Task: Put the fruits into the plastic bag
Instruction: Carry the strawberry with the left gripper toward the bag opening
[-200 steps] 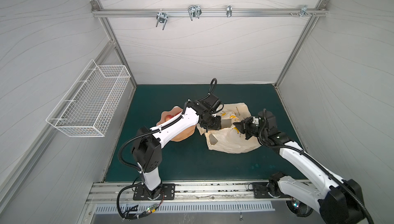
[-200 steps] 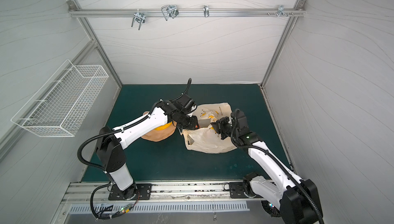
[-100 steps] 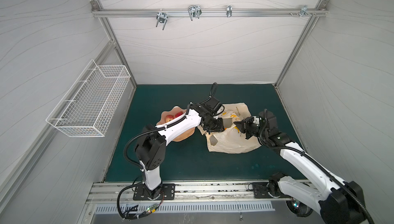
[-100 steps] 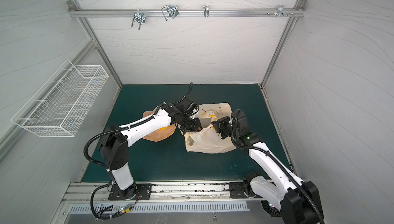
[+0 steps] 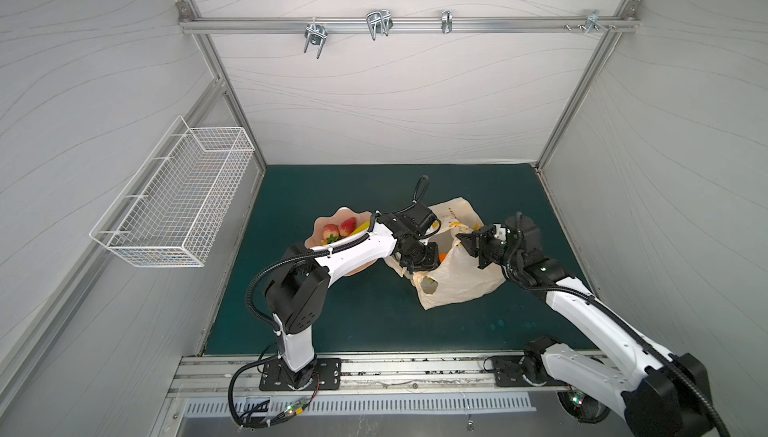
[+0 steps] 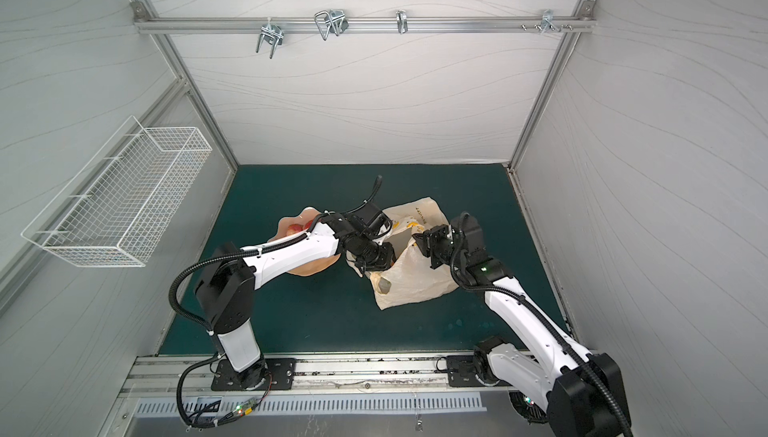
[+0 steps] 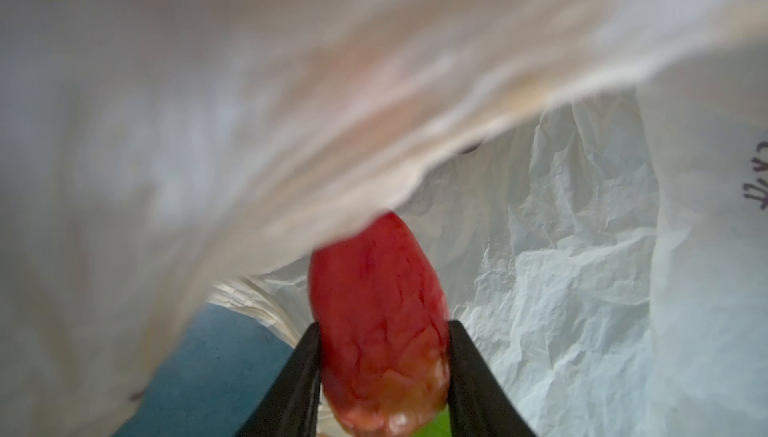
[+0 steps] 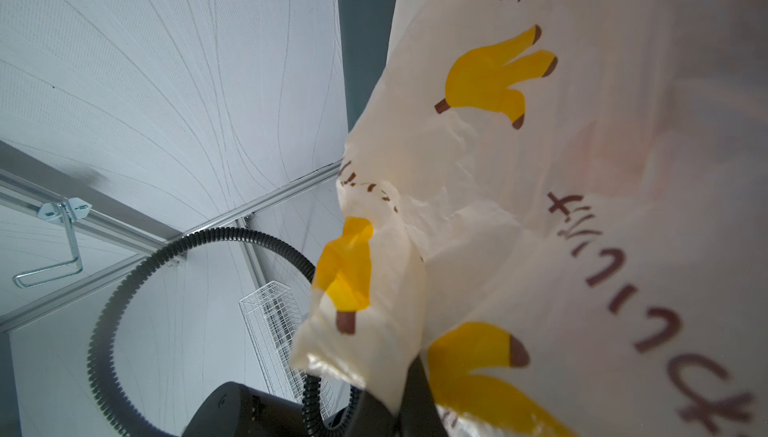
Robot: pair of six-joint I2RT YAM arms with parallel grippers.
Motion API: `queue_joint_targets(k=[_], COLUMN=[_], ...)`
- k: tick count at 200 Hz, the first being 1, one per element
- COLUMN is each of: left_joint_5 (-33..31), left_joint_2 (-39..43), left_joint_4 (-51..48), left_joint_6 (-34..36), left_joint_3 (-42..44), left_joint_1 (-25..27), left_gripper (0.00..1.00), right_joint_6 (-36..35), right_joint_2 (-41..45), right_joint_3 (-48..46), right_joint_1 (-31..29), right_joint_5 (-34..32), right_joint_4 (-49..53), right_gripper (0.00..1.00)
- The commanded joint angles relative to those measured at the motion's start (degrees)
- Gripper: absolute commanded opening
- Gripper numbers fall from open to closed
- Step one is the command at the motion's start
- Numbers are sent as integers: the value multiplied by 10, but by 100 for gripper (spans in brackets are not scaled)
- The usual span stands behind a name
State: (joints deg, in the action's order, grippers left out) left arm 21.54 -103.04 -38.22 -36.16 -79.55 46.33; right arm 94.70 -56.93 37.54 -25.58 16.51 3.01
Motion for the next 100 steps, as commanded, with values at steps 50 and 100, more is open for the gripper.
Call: queue_joint_targets(k=[50,100], left_joint_5=[2,-24], left_joint_2=[-38,-40], left_joint_4=[-9,-28], left_joint_6=[21,33], left_joint_3=[-65,-78], left_joint_1=[20,29], left_gripper=[8,7], right_joint_6=[35,42], right_joint_2=[3,-5], right_joint_3=[0,-2], right_joint_1=[-25,-26], right_joint_5=[-39,-51], right_joint_4=[-33,-45], right_gripper=[0,0])
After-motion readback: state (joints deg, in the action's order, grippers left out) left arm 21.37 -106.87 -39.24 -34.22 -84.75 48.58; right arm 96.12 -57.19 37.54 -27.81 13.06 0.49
